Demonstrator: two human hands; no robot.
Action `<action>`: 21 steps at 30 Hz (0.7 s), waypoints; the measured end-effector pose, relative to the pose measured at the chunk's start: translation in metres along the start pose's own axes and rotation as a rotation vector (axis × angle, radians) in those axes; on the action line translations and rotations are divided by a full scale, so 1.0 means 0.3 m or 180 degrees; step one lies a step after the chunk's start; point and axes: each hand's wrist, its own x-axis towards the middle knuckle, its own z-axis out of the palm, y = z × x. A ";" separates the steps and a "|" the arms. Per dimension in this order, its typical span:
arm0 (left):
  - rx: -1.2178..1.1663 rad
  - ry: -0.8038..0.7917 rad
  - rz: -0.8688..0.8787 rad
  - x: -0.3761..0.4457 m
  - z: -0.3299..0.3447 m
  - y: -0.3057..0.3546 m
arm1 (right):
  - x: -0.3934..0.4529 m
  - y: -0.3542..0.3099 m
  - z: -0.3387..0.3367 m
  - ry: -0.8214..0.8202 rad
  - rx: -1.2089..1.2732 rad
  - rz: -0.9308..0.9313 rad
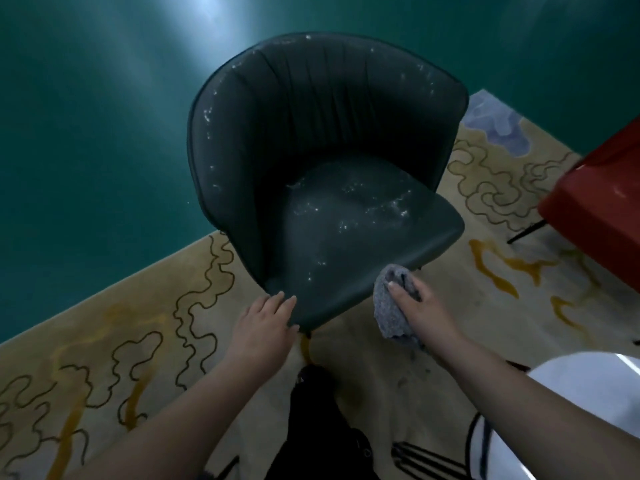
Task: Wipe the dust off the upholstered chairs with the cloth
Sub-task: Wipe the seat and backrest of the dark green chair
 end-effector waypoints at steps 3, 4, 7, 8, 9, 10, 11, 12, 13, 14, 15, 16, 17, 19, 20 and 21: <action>-0.0038 -0.0063 0.0042 0.155 0.008 -0.069 | 0.148 0.001 0.068 -0.0036 -0.0017 0.0031; -0.0034 -0.0065 0.0023 0.209 0.015 -0.091 | 0.202 0.008 0.094 -0.0064 -0.0020 0.0043; -0.0089 -0.0026 -0.0026 0.355 0.057 -0.155 | 0.359 0.050 0.175 -0.0027 -0.0079 0.0071; -0.0127 -0.0009 -0.0058 0.395 0.081 -0.175 | 0.407 0.068 0.201 0.0012 -0.0168 0.0061; -0.0190 0.0018 -0.0097 0.433 0.111 -0.195 | 0.454 0.089 0.228 0.0042 -0.0276 0.0030; -0.0264 0.0041 -0.0137 0.470 0.145 -0.214 | 0.503 0.111 0.253 0.0057 -0.0397 -0.0027; -0.0322 0.0044 -0.0165 0.505 0.183 -0.232 | 0.551 0.133 0.278 0.0046 -0.0500 -0.0103; -0.0357 0.0036 -0.0170 0.538 0.224 -0.249 | 0.600 0.155 0.303 0.0004 -0.0565 -0.0202; -0.0366 0.0024 -0.0146 0.572 0.268 -0.264 | 0.652 0.179 0.328 -0.0052 -0.0607 -0.0319; -0.0324 -0.0003 -0.0101 0.604 0.313 -0.278 | 0.703 0.206 0.353 -0.0088 -0.0641 -0.0440; -0.0239 -0.0019 -0.0067 0.635 0.356 -0.290 | 0.755 0.234 0.379 -0.0090 -0.0693 -0.0571; -0.0149 -0.0003 -0.0066 0.665 0.398 -0.300 | 0.809 0.262 0.409 -0.0060 -0.0793 -0.0723; -0.0096 0.0028 -0.0091 0.695 0.437 -0.310 | 0.862 0.292 0.439 -0.0016 -0.0969 -0.0886; -0.0179 0.0053 -0.0159 0.753 0.511 -0.328 | 0.949 0.361 0.496 -0.0022 -0.1578 -0.1219; -0.0238 0.0037 -0.0169 0.779 0.550 -0.337 | 0.977 0.400 0.522 -0.0102 -0.2038 -0.1379; -0.0280 0.0024 -0.0161 0.801 0.588 -0.349 | 0.996 0.439 0.545 -0.0174 -0.2550 -0.1543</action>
